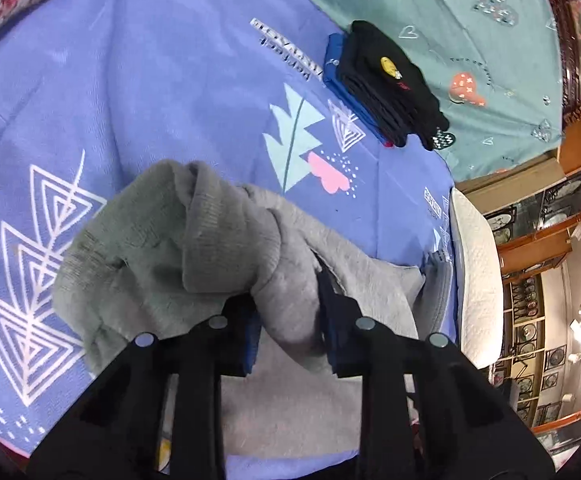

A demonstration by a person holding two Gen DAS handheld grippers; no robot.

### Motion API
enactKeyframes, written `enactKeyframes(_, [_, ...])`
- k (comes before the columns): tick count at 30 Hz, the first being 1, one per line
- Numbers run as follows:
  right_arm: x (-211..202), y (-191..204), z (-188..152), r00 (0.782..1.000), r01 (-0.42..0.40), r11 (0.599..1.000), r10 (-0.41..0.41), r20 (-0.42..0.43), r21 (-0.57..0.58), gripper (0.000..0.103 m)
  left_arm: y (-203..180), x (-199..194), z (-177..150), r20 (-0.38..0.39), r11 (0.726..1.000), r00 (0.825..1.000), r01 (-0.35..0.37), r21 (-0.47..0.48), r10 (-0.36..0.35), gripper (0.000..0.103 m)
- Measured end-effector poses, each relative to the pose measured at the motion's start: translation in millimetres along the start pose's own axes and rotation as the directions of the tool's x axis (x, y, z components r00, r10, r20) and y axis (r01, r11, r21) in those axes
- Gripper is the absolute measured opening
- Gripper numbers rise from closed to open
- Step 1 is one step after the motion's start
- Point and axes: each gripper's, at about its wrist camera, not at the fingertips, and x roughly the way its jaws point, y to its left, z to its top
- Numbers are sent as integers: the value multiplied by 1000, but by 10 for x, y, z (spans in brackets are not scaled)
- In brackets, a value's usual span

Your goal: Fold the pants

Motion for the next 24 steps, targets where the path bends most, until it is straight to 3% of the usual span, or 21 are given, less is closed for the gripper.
enactKeyframes(4, [-283,150,60,996,-80,996,81,46,-31,7,-51,-369,-112,42,998,999,6,55,-9,25])
enactKeyframes(6, [-348,341,34,993,-111,989,114,26,-100,7,23,-493,-192,43,997,999,-13,76,10,25])
enactKeyframes(11, [56,609,-198,986,-118,983,99,-136,-140,7,525,-147,-488,-41,984,986,-159,75,162,25])
enactKeyframes(16, [121,635,-253,981,-116,986,95,-167,-120,10,610,-103,-537,-5,984,987,-158,81,159,28])
enactKeyframes(17, [114,643,-257,981,-111,986,89,-169,-125,13,601,-98,-535,-11,982,986,-167,84,168,29])
enactKeyframes(20, [-20,609,-242,987,-99,990,85,-134,-104,58,554,-193,-564,-36,979,983,-177,105,181,32])
enactKeyframes(21, [-122,541,-225,992,-87,993,79,-94,-85,59,490,-264,-586,-34,978,983,-177,109,182,34])
enactKeyframes(23, [-382,304,-132,995,-93,996,93,-23,10,60,387,-516,-634,-1,973,982,-187,137,189,55])
enactKeyframes(24, [-505,135,-82,998,-55,996,54,7,66,72,311,-627,-668,27,968,981,-194,160,192,57])
